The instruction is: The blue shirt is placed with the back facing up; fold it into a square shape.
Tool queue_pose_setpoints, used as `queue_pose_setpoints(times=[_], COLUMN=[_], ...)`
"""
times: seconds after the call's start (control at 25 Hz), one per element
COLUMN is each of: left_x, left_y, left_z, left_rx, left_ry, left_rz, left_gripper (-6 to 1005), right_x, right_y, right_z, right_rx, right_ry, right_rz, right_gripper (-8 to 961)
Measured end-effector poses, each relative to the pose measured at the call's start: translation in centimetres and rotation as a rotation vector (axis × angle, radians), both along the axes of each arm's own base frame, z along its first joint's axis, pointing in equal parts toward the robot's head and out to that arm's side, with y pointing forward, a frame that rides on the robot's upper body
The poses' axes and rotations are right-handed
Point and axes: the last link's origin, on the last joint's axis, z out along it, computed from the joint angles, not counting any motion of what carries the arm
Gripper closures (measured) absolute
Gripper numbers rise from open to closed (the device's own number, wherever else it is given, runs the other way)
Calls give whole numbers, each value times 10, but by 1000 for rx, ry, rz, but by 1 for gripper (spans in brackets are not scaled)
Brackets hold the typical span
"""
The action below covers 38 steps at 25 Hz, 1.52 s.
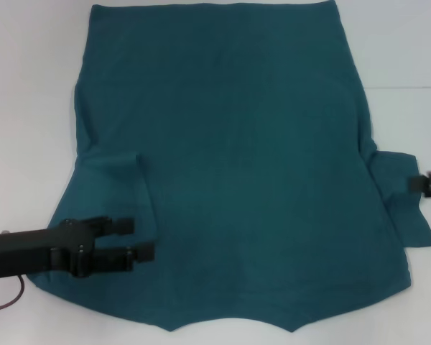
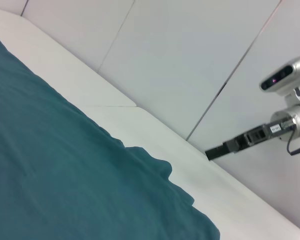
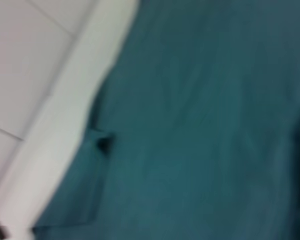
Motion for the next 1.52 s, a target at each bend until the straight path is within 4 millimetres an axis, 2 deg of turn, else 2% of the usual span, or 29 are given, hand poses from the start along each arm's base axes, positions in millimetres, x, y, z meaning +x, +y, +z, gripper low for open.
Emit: queue_pose_setpoints(times=[0.16,0.2,0.4,0.64,0.92,1.08,1.28,1.52], left_x=[2,2,4,7,10,10,10,9], left_y=[5,7,14,19,22,22,22,23], left_z=[-1,-2,-4,-5,-5,-4,-3,-2], left_rx=[6,17,52,67,85,97,107,118], left_ry=[-32,-41,-60,-61,-76,-92,-103,-106], left_rz=[61,77,97,101,104,107,109,115], left_gripper=[92,88,81,82,80,80,81,81], right_x=[27,39,51,47,39,32,28,31], right_y=[-8,-12,-17,-9,17,30,37,37], right_z=[23,27,32,20,-13,-24,-33,-34], right_rx=[54,76,130,180,183,177,169,167], right_ry=[-91,-119,-92,-42,-36,-62,-90,-114], right_rz=[-168,-250,-328,-325,-337,-322,-312,-313], right_gripper=[263,265,273,284,296,303,312,322])
